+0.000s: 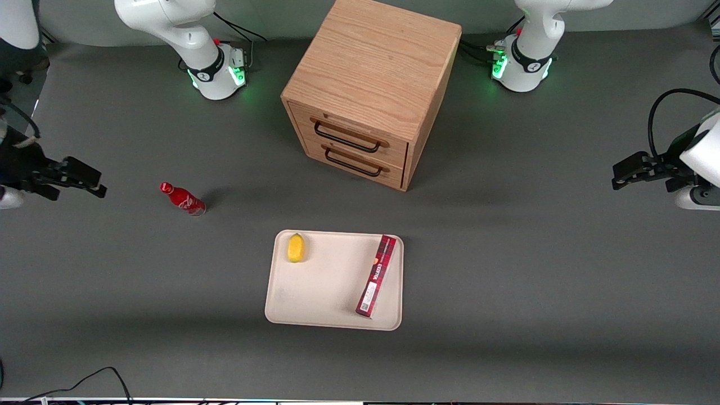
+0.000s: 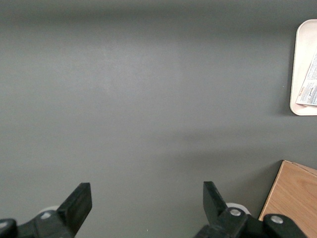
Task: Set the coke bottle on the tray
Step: 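Move the right gripper out toward the red Coca-Cola bottle, then lower the open right gripper around the bottle and close it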
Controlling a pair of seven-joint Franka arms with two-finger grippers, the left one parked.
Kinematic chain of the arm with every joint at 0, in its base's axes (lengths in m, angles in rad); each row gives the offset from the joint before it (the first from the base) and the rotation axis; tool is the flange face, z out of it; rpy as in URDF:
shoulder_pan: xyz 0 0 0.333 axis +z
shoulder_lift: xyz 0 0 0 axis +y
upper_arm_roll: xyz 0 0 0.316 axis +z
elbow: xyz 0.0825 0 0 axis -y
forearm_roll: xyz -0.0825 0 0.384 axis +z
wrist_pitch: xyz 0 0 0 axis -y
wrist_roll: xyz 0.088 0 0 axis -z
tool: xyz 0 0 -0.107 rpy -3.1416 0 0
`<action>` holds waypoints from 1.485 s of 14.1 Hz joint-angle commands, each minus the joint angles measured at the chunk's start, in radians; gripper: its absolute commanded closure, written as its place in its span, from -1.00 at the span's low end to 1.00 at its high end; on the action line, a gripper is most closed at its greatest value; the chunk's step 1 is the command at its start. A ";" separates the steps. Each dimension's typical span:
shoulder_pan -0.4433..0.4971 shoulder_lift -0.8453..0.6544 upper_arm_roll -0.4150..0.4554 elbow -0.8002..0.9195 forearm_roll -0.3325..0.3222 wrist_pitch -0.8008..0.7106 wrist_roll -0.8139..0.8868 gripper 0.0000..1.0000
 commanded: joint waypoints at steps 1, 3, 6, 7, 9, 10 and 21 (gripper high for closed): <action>-0.008 -0.043 0.009 -0.142 -0.007 0.112 -0.011 -1.00; -0.013 -0.043 0.011 -0.196 -0.017 0.132 -0.028 -1.00; -0.014 -0.061 0.012 -0.351 -0.017 0.250 -0.033 -1.00; -0.013 -0.072 0.012 -0.400 -0.017 0.289 -0.033 -1.00; -0.013 -0.102 0.012 -0.501 -0.017 0.352 -0.034 -0.95; -0.014 -0.130 0.012 -0.559 -0.017 0.388 -0.057 -0.95; -0.048 -0.162 0.006 -0.848 -0.017 0.617 -0.139 -0.10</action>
